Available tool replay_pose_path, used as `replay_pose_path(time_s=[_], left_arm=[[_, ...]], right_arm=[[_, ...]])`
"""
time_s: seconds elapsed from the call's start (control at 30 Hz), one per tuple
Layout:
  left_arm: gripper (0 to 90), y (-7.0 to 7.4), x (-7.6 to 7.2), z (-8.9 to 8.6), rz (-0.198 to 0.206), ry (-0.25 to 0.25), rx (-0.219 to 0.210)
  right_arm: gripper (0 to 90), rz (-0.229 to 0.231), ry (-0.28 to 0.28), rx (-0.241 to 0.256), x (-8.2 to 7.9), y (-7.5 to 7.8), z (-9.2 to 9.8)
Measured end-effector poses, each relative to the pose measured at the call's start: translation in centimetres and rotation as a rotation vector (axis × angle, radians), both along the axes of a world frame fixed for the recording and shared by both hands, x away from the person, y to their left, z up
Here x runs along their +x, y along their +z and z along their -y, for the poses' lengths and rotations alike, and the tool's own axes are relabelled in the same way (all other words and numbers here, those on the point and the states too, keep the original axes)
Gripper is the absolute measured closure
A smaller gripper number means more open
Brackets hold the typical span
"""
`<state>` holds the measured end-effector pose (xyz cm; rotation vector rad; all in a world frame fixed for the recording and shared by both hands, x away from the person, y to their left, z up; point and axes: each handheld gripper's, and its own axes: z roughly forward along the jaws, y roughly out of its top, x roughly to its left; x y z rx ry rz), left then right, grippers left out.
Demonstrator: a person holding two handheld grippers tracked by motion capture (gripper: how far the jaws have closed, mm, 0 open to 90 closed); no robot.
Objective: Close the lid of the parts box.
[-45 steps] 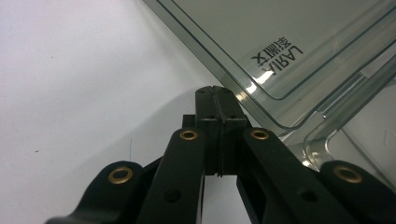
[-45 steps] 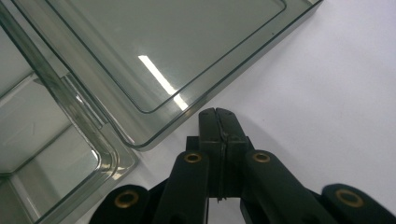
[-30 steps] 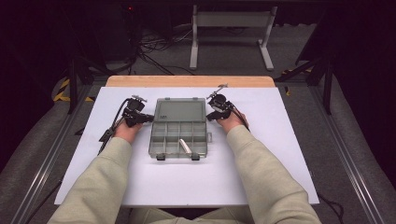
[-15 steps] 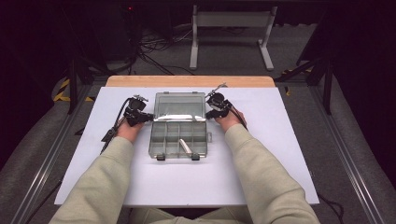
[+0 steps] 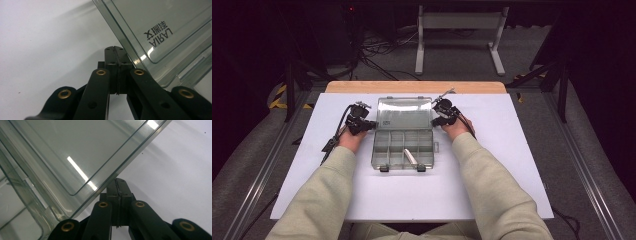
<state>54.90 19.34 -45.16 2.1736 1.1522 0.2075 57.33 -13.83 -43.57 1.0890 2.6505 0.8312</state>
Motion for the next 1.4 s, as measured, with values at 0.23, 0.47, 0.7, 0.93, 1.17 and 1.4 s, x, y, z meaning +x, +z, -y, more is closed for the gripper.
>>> replay_pose_path(time_s=[0.23,0.47,0.7,0.93,1.17,1.4], left_arm=[[89.5,0.0,0.0,0.0,0.012,0.01,-0.006],[89.5,0.3,-0.1,0.0,0.041,0.018,-0.01],[89.5,0.7,-0.2,-0.1,0.06,0.011,-0.012],[89.5,1.2,-0.4,-0.2,0.084,0.02,-0.025],[89.5,1.6,-0.6,-0.3,0.095,0.02,-0.04],[89.5,1.9,-0.6,-0.6,0.104,0.005,-0.05]], right_arm=[[90.0,0.025,-0.003,0.002,-0.1,0.1,0.0],[90.0,0.061,-0.023,0.015,-0.2,0.7,0.2],[90.0,0.089,-0.028,0.032,-0.4,1.3,0.3],[90.0,0.115,-0.03,0.047,-0.5,2.0,0.4],[90.0,0.135,-0.028,0.065,-0.7,2.5,0.5],[90.0,0.151,-0.024,0.079,-0.9,2.9,0.5]])
